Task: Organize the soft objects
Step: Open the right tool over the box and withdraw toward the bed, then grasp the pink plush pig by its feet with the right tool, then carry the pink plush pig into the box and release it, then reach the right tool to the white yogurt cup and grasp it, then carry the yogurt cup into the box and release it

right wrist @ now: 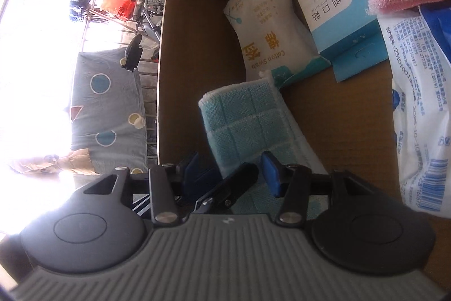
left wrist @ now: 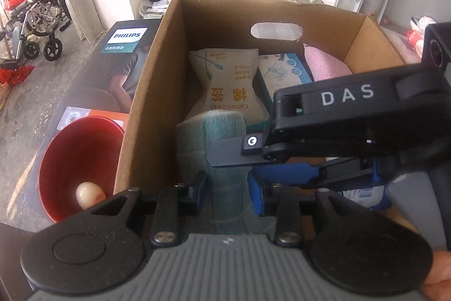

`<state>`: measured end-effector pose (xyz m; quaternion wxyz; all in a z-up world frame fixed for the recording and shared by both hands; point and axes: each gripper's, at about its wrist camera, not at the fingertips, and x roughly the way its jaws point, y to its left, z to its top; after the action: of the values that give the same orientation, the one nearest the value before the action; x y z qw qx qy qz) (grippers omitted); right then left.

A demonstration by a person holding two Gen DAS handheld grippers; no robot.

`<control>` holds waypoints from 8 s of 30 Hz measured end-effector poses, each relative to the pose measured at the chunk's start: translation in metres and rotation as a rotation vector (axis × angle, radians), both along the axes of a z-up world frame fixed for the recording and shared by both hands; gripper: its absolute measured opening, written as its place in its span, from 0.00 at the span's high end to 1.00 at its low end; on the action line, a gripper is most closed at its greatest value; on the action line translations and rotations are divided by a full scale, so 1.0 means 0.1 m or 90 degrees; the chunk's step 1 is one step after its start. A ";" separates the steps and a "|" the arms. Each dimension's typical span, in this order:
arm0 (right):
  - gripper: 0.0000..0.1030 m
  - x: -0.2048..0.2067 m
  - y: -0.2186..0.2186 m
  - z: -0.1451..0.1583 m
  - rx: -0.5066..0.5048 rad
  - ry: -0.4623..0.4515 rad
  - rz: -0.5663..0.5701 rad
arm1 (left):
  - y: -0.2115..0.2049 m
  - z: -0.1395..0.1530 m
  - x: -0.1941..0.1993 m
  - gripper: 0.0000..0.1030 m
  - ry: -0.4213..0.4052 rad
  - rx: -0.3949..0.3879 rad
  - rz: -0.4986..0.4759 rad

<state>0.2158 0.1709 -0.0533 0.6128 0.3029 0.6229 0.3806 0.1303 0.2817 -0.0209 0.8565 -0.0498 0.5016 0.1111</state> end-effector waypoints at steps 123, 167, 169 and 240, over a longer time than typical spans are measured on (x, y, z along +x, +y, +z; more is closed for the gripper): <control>0.34 0.14 -0.49 1.11 -0.173 -0.325 0.082 | -0.54 0.29 -0.33 0.22 -0.096 -0.206 0.086; 0.18 -1.90 -5.19 -0.42 -0.080 -0.094 -0.482 | -4.02 -0.39 -0.77 0.46 -0.171 -0.199 -0.486; 0.18 -1.83 -5.21 -0.53 -0.055 -0.062 -0.493 | -4.08 -0.45 -0.75 0.51 -0.158 -0.190 -0.490; 0.58 -2.05 -4.71 -0.37 -0.056 -0.285 -0.332 | -3.79 -0.69 -1.13 0.50 -0.182 -0.128 -0.542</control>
<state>0.0108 -0.3002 -0.0905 0.8233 0.3340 0.3908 0.2407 0.0172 -0.0976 -0.0901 0.8774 0.0630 0.3626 -0.3077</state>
